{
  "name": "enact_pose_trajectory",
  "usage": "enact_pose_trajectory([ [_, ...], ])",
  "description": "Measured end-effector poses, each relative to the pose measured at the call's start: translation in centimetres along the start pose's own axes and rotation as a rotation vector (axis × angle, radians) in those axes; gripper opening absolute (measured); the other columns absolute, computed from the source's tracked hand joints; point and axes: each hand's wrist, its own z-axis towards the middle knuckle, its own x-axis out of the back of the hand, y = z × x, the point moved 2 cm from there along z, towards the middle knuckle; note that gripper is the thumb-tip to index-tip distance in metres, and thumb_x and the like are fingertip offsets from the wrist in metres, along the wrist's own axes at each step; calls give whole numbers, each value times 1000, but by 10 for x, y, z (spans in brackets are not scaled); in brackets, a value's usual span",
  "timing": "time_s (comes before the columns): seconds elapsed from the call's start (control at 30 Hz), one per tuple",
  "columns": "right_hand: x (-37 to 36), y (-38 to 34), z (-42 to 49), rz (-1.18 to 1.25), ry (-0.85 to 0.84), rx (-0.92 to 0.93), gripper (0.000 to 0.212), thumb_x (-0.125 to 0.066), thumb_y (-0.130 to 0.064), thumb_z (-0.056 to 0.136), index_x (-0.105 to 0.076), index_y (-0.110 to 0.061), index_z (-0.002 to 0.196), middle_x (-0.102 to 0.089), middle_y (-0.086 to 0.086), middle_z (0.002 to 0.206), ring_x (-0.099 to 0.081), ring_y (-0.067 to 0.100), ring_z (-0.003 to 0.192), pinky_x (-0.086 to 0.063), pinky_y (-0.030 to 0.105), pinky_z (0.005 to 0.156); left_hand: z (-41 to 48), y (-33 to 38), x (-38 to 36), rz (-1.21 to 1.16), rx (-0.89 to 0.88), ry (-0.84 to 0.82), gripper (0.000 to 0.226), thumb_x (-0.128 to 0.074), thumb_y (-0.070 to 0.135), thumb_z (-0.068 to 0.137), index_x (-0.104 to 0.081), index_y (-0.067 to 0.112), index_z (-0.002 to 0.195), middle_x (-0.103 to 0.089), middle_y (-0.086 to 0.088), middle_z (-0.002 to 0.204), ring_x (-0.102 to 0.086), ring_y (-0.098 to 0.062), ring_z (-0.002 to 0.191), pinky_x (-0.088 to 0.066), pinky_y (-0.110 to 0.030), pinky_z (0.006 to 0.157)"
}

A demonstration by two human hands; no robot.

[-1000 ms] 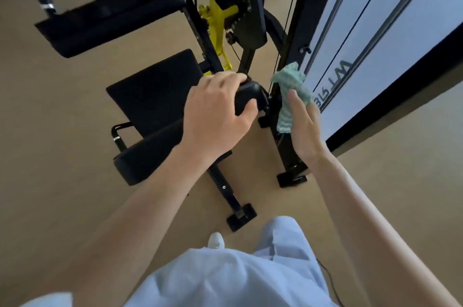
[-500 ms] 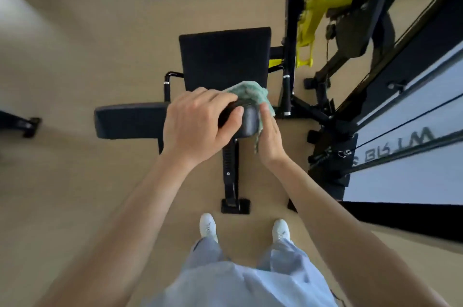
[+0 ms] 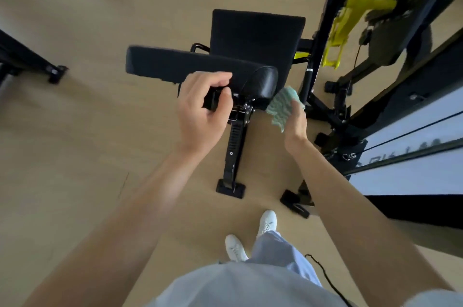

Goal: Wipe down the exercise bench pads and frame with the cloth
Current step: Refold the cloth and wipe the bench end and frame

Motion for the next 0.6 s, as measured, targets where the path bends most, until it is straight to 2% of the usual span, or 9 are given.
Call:
enact_pose_trajectory([
  [0.07,-9,-27,-11,-31,-15,76,33,-41,-34,105,-65,-18,122,-71,5,113,-67,25,105,-52,41,92,-27,-10,16,4,129,50,23,-65,-4,88,-69,-2,110,-68,-8,102,-64,-21,96,-53,-29,90],
  [0.13,-24,-56,-13,-101,-66,146,39,-45,-37,103,-63,-14,129,-69,7,123,-63,27,118,-46,41,104,-40,-27,24,48,357,95,33,-68,3,85,-62,0,118,-59,-2,111,-57,-14,101,-46,-15,90],
  [0.2,-44,-87,-23,-251,-132,218,47,-50,-42,97,-63,-11,130,-69,6,126,-62,23,120,-45,37,108,-37,-45,27,50,604,64,50,-73,15,84,-52,8,129,-48,4,123,-49,-7,107,-40,-4,86],
  [0.27,-63,-109,-33,-442,-237,266,46,-52,-44,91,-71,-12,118,-75,2,112,-69,15,107,-53,35,100,-28,-58,24,-63,728,-54,66,-77,20,85,-42,15,140,-44,7,133,-48,-3,112,-38,3,82],
  [0.33,-76,-122,-51,-642,-347,331,40,-46,-43,93,-76,-17,95,-77,0,93,-72,13,89,-58,37,83,-22,-67,19,-200,765,-120,75,-78,19,86,-33,14,146,-49,11,128,-56,-2,110,-42,0,81],
  [0.47,-91,-126,-79,-929,-376,461,47,-43,-59,88,-73,-23,92,-73,9,106,-69,28,101,-54,50,95,-30,-74,12,-232,784,-119,60,-78,25,89,-42,18,137,-58,19,112,-61,-1,105,-49,-21,96],
  [0.53,-93,-117,-91,-969,-365,586,46,-41,-51,96,-71,-17,104,-70,11,115,-64,29,111,-47,55,102,-39,-80,13,-278,758,-114,54,-79,27,91,-45,27,132,-58,24,113,-58,12,104,-45,-13,95],
  [0.57,-91,-109,-97,-987,-387,659,43,-40,-43,102,-69,-14,114,-65,11,129,-57,27,124,-40,53,112,-41,-82,13,-290,731,-110,54,-80,26,91,-44,29,131,-57,26,115,-56,21,103,-43,-5,92],
  [0.6,-86,-101,-106,-1017,-408,728,41,-37,-35,107,-66,-13,127,-55,9,147,-41,18,141,-25,46,124,-43,-83,13,-298,712,-105,54,-80,26,91,-44,29,131,-56,27,115,-53,28,101,-40,2,88],
])
